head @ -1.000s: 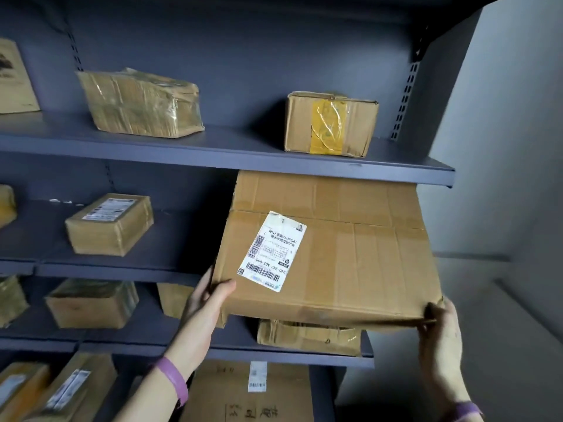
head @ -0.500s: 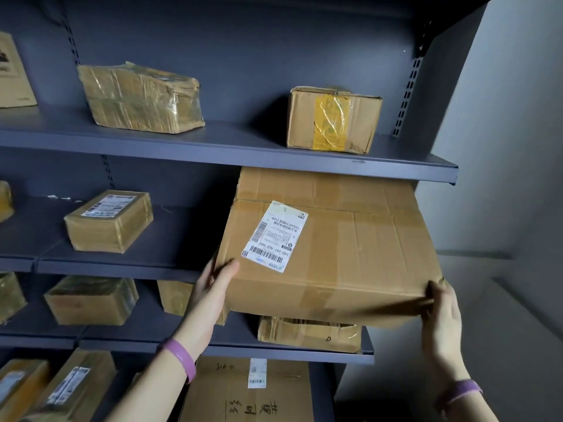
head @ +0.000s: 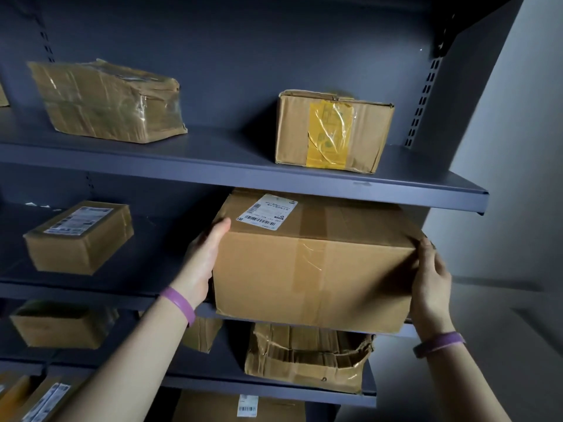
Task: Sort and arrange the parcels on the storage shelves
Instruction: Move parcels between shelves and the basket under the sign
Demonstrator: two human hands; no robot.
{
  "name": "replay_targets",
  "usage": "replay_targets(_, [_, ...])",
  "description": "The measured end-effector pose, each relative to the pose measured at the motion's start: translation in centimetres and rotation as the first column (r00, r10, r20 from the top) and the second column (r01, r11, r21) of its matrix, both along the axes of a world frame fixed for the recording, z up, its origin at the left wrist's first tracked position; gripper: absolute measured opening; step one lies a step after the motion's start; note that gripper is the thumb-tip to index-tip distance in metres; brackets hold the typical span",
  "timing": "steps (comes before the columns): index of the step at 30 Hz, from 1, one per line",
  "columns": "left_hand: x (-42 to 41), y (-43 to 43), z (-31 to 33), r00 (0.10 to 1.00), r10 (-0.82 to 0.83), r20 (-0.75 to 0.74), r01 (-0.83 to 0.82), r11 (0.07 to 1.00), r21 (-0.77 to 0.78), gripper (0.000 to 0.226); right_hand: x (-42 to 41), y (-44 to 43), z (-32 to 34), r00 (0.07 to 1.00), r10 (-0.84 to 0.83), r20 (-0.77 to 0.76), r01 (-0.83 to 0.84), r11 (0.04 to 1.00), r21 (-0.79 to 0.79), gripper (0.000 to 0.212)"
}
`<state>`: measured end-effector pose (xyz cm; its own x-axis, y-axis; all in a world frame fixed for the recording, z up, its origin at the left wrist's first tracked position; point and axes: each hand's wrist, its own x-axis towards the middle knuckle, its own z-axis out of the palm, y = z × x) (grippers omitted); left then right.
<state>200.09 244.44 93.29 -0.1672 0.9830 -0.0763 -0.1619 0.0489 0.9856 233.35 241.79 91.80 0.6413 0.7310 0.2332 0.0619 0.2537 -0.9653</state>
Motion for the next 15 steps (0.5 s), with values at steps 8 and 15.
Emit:
replay_targets(8, [0.5, 2.3, -0.2, 1.000, 0.005, -0.016, -0.006, 1.000, -0.010, 0.059, 0.5, 2.1, 0.2, 0.999, 0.038, 0.030, -0.037, 0.999, -0.020, 0.061])
replay_targets(15, [0.6, 1.8, -0.1, 1.000, 0.012, -0.011, -0.011, 1.000, 0.026, 0.062, 0.5, 2.3, -0.5, 0.994, -0.051, 0.095, 0.050, 0.999, 0.008, 0.057])
